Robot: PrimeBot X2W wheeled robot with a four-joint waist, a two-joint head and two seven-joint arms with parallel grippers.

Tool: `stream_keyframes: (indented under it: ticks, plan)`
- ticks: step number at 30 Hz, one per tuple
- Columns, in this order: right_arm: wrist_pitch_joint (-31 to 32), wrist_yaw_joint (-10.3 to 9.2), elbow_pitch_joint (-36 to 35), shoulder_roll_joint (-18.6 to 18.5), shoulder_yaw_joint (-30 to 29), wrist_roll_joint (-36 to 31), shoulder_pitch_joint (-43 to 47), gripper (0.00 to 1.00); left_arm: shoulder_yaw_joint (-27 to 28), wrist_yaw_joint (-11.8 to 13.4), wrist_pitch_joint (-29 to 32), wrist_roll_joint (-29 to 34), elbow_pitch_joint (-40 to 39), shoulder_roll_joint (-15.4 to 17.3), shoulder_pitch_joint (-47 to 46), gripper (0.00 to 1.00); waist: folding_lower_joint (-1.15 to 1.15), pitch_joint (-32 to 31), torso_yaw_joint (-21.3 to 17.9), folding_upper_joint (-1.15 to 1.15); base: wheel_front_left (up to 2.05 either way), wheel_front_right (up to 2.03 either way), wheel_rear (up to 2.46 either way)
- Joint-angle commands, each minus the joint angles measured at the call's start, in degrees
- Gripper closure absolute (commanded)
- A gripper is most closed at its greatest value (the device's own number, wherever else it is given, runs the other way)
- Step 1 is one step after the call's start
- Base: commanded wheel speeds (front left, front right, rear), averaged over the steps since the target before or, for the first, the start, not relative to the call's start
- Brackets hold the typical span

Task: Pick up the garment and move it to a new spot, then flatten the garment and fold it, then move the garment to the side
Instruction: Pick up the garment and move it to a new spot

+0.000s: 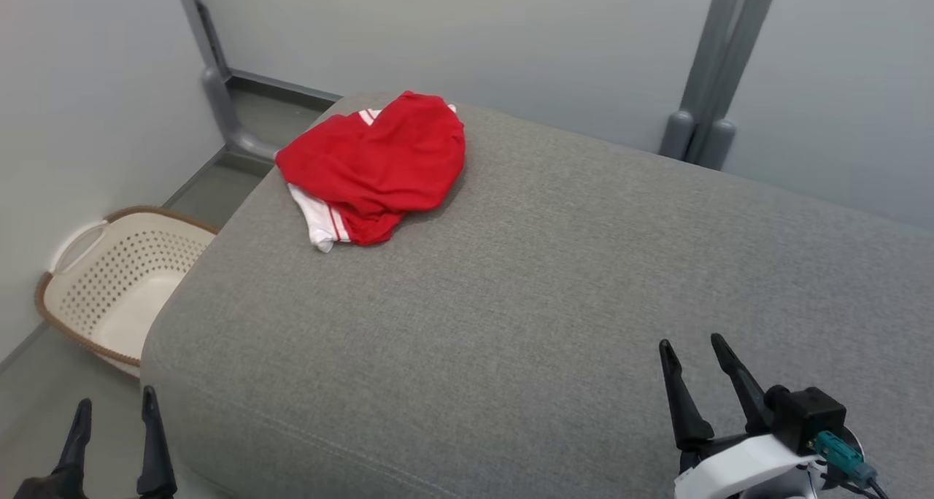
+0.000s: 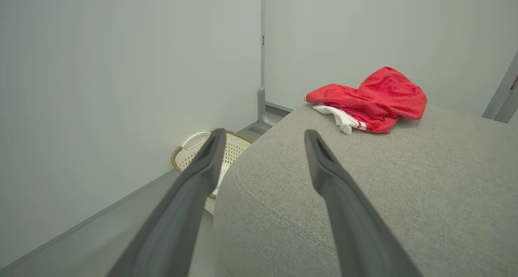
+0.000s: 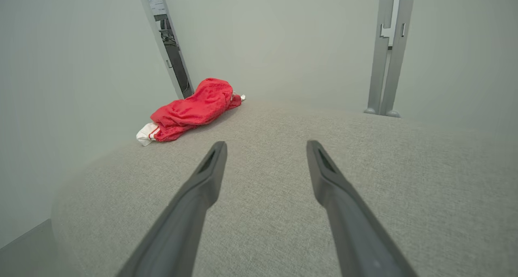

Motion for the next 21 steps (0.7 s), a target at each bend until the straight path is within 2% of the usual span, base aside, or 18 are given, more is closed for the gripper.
stream_keyframes:
  ticks: [1, 5, 14, 21]
  plan:
    - [-0.2, -0.05, 0.7, -0.5, 0.6, 0.0, -1.2, 0.0, 0.7, 0.6, 0.0, -0.7, -0.7, -0.3, 1.1, 0.0, 0.0, 2.1, 3.6, 0.0, 0.0, 0.0, 0.0]
    - [-0.2, -0.05, 2.0, -1.2, 2.2, 0.9, -3.4, 0.0, 2.3, 1.2, 0.0, -0.9, -2.6, -1.1, 2.8, 0.0, 0.0, 2.8, 4.0, 0.0, 0.0, 0.0, 0.0]
    - [-0.2, -0.05, 2.8, -2.0, 2.4, 1.3, -3.7, 0.0, 2.5, 0.9, 0.0, -0.1, -2.9, -1.8, 2.5, 0.0, 0.0, 2.6, 3.8, 0.0, 0.0, 0.0, 0.0]
    - [-0.2, -0.05, 1.1, -1.8, -2.4, -0.4, -0.2, 0.0, -0.1, -0.2, 0.0, 0.2, 2.1, 1.2, -4.8, 0.0, 0.0, 1.7, 2.4, 0.0, 0.0, 0.0, 0.0]
